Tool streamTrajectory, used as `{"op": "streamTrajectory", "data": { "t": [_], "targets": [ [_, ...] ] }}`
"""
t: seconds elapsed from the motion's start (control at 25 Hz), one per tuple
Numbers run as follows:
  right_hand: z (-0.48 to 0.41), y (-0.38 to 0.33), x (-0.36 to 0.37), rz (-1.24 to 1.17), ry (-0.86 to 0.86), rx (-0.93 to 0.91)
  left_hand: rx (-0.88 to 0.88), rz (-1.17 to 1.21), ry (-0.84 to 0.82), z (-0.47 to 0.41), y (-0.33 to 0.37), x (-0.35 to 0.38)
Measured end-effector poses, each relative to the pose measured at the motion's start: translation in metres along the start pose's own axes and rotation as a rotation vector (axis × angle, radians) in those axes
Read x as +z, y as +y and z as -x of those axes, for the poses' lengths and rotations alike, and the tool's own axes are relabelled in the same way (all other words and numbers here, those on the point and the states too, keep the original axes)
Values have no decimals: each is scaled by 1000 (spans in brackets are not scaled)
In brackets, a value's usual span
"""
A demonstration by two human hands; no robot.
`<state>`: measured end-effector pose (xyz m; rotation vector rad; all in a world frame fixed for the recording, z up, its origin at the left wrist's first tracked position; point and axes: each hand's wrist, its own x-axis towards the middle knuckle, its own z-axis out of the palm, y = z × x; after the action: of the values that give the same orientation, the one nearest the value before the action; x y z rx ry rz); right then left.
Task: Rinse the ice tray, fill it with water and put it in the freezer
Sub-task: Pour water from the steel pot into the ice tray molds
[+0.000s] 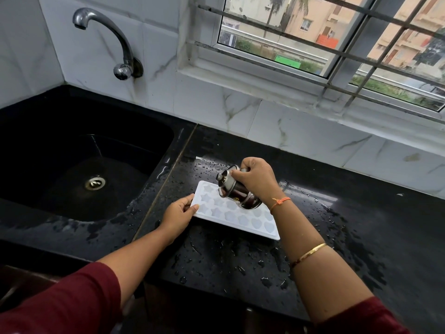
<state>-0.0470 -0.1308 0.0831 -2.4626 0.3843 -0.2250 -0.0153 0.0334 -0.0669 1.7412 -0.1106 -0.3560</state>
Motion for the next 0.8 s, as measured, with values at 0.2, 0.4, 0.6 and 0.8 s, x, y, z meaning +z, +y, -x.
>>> {"op": "streamTrajectory", "data": {
  "t": [0.2,0.4,0.6,0.8],
  "targets": [
    [-2,-5,10,18,-14,-30,-10,10,-2,-1,-1,-1],
    [-3,-8,16,41,-23,-68,-3,-10,18,0,1,0],
    [-5,-9,17,54,-11,-86,3,-17,23,-2,0,0],
    [-7,-7,16,76,6,-94,0,-18,27,-2,-2,0]
  ]
}}
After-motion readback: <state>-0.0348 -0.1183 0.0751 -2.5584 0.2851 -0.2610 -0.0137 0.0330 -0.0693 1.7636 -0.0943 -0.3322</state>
